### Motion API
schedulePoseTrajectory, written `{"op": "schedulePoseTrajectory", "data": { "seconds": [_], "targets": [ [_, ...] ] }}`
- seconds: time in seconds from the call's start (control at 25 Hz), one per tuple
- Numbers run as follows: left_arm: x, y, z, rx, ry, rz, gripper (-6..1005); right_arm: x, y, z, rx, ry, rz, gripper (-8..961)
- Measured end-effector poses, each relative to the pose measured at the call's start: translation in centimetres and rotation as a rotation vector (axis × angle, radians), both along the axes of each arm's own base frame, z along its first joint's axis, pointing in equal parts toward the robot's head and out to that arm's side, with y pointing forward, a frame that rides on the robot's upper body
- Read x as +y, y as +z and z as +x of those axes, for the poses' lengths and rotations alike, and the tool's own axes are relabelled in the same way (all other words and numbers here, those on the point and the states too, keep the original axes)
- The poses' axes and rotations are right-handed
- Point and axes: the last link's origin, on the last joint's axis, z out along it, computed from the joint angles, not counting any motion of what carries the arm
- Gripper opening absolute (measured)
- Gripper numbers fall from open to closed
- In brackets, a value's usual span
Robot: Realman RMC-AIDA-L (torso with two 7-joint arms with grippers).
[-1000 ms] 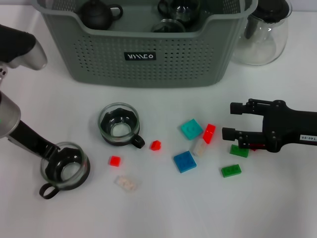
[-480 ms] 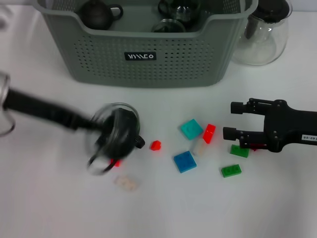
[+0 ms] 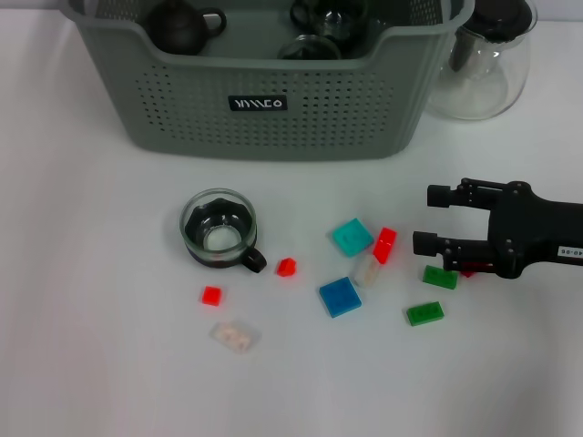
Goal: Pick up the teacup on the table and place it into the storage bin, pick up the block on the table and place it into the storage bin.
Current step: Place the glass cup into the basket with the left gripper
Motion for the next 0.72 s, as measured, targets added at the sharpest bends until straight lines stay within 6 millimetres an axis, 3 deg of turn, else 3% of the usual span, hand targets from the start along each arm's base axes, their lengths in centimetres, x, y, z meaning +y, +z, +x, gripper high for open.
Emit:
{"op": "schedulePoseTrajectory", "data": {
  "seconds": [0.12,0.28,0.52,0.72],
  "targets": [
    [3.5,-0.8,2.0,0.149,0.062,0.131,41,0.1,0.0,0.0,-0.002,-0.001,0.003,797],
    [6.3,-3.5,2.4,0.350,0.120,0.269,41,0.1,-0.1,0.0,0.000,-0.002,0.005,797],
    [7.3,-10.2,1.3,0.615,0.090,0.393,41,0.4,-0.1,-0.3,0.006,0.001,0.014,798],
    [7.7,-14.2,0.3,0.795,0.073,0.407,40,0.4,-0.2,-0.4,0.006,0.002,0.014,798]
  ]
}}
